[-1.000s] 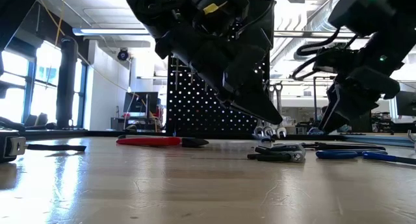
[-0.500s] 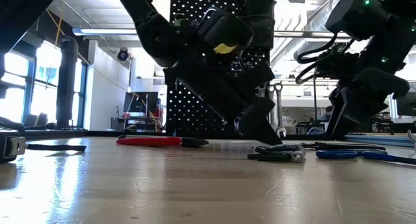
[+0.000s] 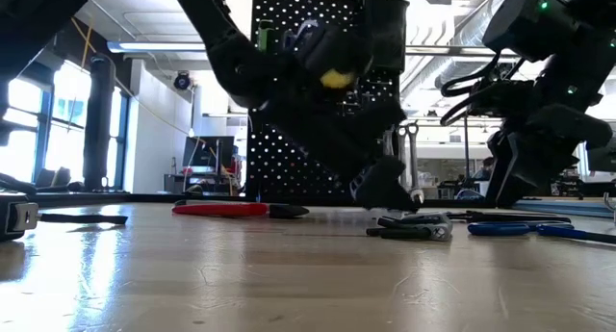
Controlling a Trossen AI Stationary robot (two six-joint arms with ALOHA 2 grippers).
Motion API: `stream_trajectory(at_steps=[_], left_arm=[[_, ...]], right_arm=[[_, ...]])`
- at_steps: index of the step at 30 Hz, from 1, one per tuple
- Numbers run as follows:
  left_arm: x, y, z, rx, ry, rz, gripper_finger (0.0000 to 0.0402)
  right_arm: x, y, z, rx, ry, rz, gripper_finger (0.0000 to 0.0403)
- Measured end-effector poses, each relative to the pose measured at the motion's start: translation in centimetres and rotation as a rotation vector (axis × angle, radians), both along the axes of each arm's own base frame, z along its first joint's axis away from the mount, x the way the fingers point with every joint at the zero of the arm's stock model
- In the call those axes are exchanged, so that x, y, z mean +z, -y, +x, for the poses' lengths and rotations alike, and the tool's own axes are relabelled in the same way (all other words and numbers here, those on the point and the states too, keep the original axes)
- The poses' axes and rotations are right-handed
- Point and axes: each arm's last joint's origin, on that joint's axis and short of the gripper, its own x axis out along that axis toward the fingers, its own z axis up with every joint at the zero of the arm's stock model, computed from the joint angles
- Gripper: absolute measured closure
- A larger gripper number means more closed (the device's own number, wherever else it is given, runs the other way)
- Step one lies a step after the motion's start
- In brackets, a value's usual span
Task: Hang tools onto peg board
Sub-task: Hang the black wire stripper onto the pegboard
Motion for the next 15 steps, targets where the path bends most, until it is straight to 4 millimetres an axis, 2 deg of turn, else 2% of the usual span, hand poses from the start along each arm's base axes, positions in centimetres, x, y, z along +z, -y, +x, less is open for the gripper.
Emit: stream_trajectory(at_steps=[7, 11, 15], left_arm=[[-0.3, -1.3, 0.2, -0.009, 0.03, -0.042, 0.0376], [-1.1, -1.3, 0.4, -0.022, 0.035, -0.053, 0.0376], [-1.0, -1.0, 0.5, -0.028, 0.06, -0.052, 0.0377]], right_arm=[[0.0, 0.0, 0.0, 0.006, 0.001, -0.005, 0.0179], [0.0, 0.0, 0.0, 0.006, 0.0, -0.005, 0.0179], [0.0, 0.0, 0.0, 0.006, -0.006, -0.005, 0.0179]])
